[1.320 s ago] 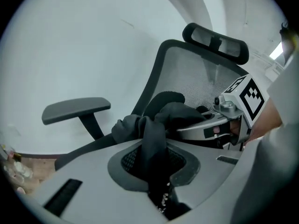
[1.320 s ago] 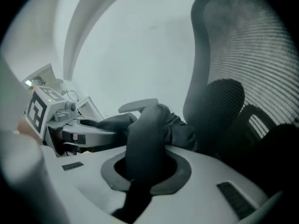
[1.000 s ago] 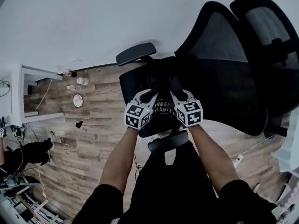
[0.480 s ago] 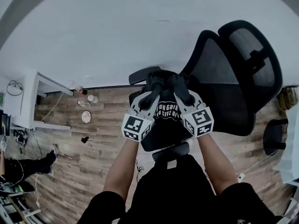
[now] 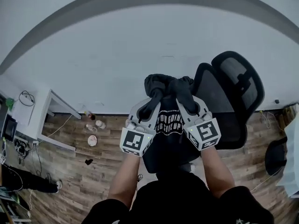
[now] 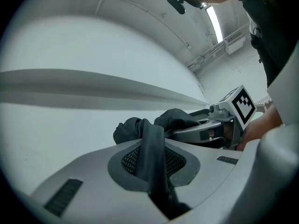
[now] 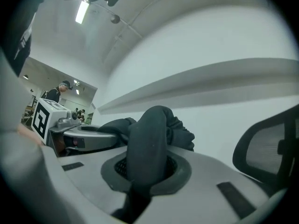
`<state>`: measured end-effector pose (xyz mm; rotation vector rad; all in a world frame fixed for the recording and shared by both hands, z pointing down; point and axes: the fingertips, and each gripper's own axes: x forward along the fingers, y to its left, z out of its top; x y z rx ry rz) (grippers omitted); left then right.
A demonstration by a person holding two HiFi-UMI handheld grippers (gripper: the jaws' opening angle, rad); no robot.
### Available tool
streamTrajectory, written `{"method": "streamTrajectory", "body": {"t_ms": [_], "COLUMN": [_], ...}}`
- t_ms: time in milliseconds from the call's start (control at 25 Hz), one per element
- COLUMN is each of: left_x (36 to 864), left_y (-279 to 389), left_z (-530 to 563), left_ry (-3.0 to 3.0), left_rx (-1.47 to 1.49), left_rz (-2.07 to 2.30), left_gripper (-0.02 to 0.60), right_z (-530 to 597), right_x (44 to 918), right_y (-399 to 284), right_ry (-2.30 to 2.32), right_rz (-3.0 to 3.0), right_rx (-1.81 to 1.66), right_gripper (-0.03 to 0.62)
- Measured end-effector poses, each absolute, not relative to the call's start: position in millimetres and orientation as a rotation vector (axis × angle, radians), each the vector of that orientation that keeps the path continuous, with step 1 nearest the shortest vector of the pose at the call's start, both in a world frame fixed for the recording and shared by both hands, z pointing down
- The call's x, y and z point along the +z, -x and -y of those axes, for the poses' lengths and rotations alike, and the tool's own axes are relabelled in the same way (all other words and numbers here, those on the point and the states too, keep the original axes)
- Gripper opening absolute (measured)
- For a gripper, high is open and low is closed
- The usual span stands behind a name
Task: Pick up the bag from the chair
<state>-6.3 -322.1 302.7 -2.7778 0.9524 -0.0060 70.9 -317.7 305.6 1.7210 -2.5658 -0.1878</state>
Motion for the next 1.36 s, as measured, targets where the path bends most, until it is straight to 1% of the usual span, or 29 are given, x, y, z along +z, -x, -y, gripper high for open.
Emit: {"method": "streamTrajectory", "body": {"t_ms": [200,360,1360], "left_x": [254.8,239.4,248.2], "left_y": [17.9,22.4,9.8], "left_z": [311.5,309.8,318.7], "left_ry": [2.722,2.697,2.702], "left_rx": [0.094,0.12,0.112], "left_rz": [-0.979,-0.992,-1.031], "left_gripper": [0.064,0.066,0.066], "right_z": [308.4,308.2,316.8], "right_x": [255.4,243.4,249.5], "right_y": [-59.2,-54.5,-64.4], "right_ry": [-1.727,-1.726,-1.706], "right_rz": [2.605,2.597,2.585], "right_rx": [-0.328,-0.352,-0.395], "right_gripper": [0.048,0.049,0.048]}}
